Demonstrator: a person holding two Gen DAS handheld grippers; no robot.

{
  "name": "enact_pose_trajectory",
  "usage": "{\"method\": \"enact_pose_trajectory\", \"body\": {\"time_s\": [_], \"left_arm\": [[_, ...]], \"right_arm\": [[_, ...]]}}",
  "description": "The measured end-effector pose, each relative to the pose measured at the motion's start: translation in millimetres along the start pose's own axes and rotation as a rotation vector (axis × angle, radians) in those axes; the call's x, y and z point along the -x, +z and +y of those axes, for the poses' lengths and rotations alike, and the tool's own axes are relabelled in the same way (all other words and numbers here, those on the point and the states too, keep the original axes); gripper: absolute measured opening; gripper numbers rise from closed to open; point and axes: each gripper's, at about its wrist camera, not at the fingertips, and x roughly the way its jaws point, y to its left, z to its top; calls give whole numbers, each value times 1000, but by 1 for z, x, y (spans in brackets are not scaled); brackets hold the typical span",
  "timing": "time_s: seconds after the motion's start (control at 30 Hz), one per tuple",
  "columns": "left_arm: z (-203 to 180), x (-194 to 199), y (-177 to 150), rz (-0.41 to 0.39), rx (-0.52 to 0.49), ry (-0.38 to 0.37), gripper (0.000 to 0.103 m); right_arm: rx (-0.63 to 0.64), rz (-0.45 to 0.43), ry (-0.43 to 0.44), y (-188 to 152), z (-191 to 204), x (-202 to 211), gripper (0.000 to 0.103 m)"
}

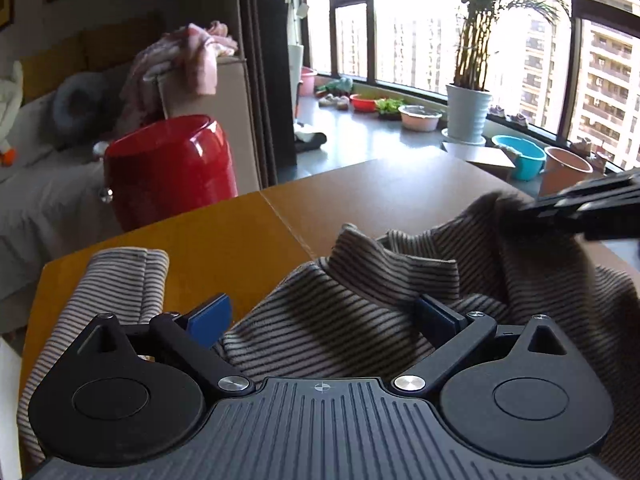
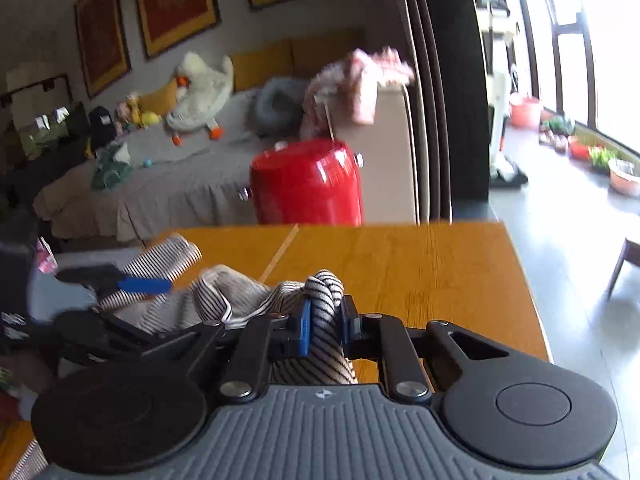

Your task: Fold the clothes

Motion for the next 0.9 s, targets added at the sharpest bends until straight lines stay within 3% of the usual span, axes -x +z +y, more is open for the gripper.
{"method": "enact_pose_trajectory", "body": {"time_s": [0.03,0.1,0.2,0.27,0.33,0.37,0.4,0.47,0.6,0.77,0.9], "left_arm": [[7,-1,-2,4,32,18,101],[19,-2,-1,10,112,41,101],[25,-5,0,39,146,76,100],[23,-3,0,34,132,87,100],[20,-2,-1,30,113,93,101],[19,-2,0,33,106,94,101],[18,-3,0,37,101,95,102],[17,-3,0,36,101,97,102],[16,-2,0,32,104,100,103],[17,-3,1,38,118,101,103],[20,3,0,7,152,123,103]], "right_arm": [[4,-14,-9,5,-4,4,13],[11,4,-92,3,-16,-3,0],[-2,88,-251,-11,-45,-28,0],[-24,112,-257,-21,-54,-31,3],[-42,106,-189,-27,-52,-23,3],[-40,101,-147,-28,-47,-17,9],[-32,90,-106,-27,-40,-10,22],[-1,65,-25,-25,-24,5,39],[144,96,131,-28,18,37,46],[286,270,348,-48,71,75,46],[362,373,466,-77,112,94,56]]}}
